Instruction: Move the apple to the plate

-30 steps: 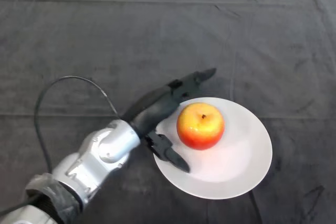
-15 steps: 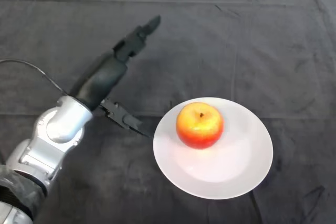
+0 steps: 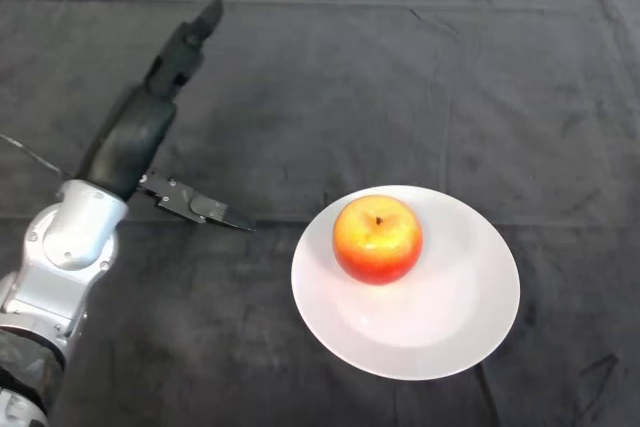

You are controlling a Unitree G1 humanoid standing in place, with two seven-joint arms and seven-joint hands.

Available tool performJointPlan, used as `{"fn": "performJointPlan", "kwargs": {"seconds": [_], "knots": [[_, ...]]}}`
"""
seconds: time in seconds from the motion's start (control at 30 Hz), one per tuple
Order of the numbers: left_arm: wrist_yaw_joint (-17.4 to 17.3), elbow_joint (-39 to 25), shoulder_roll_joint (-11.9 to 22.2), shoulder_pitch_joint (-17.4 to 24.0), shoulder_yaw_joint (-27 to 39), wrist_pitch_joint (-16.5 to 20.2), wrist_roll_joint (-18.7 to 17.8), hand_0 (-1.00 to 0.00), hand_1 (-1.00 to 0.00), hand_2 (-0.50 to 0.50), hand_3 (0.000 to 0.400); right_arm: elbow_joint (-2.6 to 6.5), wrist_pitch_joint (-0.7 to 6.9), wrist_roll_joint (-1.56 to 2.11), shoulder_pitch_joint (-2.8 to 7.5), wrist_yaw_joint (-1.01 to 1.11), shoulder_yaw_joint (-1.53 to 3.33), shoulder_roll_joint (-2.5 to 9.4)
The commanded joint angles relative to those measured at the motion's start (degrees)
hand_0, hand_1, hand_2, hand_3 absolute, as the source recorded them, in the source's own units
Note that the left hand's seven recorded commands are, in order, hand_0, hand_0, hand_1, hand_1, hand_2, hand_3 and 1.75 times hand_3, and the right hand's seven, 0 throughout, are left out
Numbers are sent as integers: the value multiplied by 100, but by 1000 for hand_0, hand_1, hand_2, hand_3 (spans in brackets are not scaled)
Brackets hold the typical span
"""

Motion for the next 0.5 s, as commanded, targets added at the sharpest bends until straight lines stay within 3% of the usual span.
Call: {"fn": "performJointPlan", "kwargs": {"seconds": [0.03, 0.5], "knots": [[5, 255, 354, -169, 274, -125, -147, 0, 0, 0, 0, -23, 26, 46, 156, 41, -76, -43], [-413, 833, 661, -280, 1152, -208, -912, 0, 0, 0, 0, 9, 13, 42, 139, 37, -73, -42]]}}
